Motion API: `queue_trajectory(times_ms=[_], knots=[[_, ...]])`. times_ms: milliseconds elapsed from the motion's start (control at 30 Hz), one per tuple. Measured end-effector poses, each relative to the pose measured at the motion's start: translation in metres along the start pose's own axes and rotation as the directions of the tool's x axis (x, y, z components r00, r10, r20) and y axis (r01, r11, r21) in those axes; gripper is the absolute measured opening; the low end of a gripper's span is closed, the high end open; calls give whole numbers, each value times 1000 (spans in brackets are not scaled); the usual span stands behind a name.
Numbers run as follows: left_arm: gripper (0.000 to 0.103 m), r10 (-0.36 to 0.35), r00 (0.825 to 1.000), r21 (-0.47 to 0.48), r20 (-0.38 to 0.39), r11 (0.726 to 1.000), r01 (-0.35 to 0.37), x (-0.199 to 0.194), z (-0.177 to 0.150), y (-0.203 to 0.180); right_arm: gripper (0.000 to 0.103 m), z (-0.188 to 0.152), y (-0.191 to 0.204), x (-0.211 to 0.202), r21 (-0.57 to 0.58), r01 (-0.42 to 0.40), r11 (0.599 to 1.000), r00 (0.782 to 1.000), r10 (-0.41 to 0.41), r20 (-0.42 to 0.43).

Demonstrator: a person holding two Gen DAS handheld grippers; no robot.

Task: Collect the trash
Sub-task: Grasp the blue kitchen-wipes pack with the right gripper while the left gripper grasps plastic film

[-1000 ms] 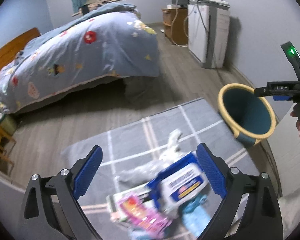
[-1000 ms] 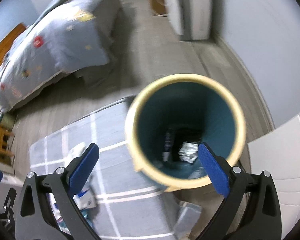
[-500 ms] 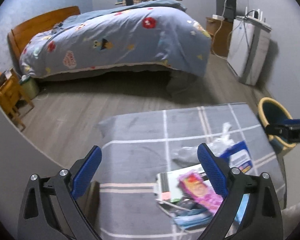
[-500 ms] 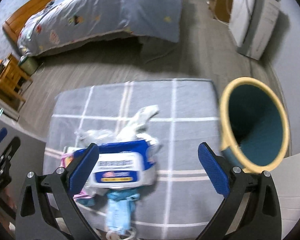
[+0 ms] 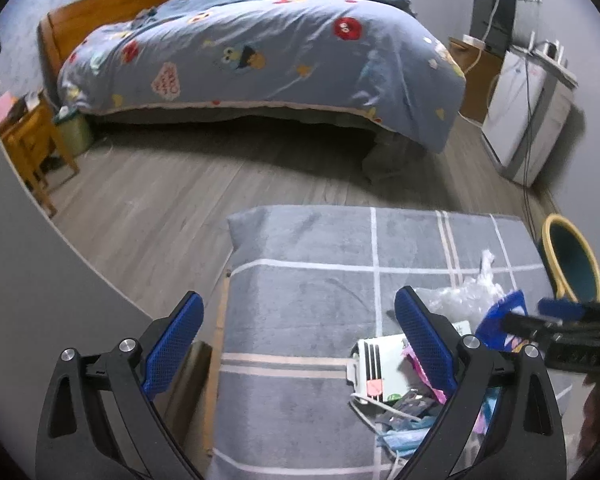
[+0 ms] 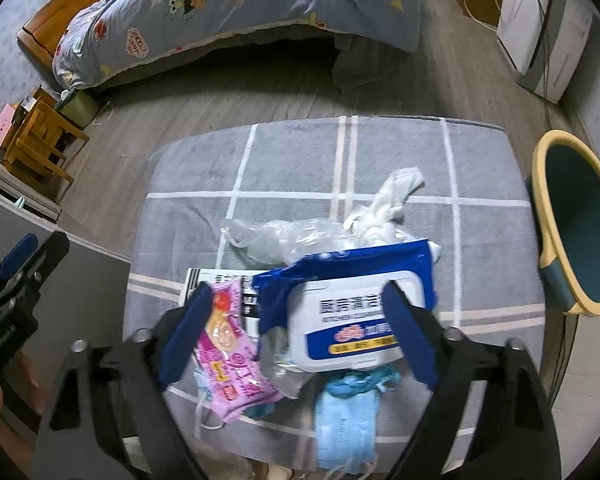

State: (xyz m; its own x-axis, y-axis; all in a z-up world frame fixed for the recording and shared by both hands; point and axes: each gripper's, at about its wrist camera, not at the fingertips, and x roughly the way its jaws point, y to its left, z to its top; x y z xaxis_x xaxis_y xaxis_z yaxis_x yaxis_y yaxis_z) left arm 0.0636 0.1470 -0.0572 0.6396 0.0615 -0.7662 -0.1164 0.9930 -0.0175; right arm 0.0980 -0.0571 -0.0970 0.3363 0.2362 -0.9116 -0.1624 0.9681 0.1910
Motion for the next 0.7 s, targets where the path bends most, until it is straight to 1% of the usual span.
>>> queue_trajectory(times_ms=[67, 100, 133, 167, 200, 233, 300, 433, 533, 700], knots=[[95, -4, 1000, 8, 2, 1000, 4, 0, 0, 0, 58, -2, 8, 6, -27, 8, 1000, 1000, -8, -19], [95, -2, 1000, 15, 3, 1000, 2, 0, 0, -1, 55, -4, 12, 11, -38, 6, 999, 999, -8, -33], [95, -2, 1000, 19, 3, 1000, 2, -1, 0, -3, 48, -6, 14, 15, -45, 11, 999, 999, -13, -39], [95, -5, 1000, 22, 2, 1000, 5, 0, -1, -3, 37, -7, 15, 18, -51, 19, 999, 999, -21, -40], [95, -9, 1000, 22, 0, 1000, 9, 0, -1, -4, 28, -7, 15, 21, -61, 32, 998, 999, -35, -41], [95, -13, 1000, 22, -4, 1000, 13, 0, -2, -4, 14, -6, 12, 22, -62, 39, 997, 998, -41, -40], [95, -17, 1000, 26, -9, 1000, 17, 1, -2, -6, 14, -3, 5, 14, -48, 60, 997, 998, -61, -19], [95, -38, 999, 54, -20, 998, 39, 5, -3, -14, 13, 16, -16, -29, -40, 60, 997, 998, -59, 27], [95, -37, 999, 100, -26, 994, 40, 12, -2, -30, 13, 28, -43, -60, -12, 46, 999, 996, -45, 73], [95, -78, 994, 131, -75, 988, 87, 34, -3, -65, 13, 35, -79, -83, 46, 44, 998, 984, -51, 173]])
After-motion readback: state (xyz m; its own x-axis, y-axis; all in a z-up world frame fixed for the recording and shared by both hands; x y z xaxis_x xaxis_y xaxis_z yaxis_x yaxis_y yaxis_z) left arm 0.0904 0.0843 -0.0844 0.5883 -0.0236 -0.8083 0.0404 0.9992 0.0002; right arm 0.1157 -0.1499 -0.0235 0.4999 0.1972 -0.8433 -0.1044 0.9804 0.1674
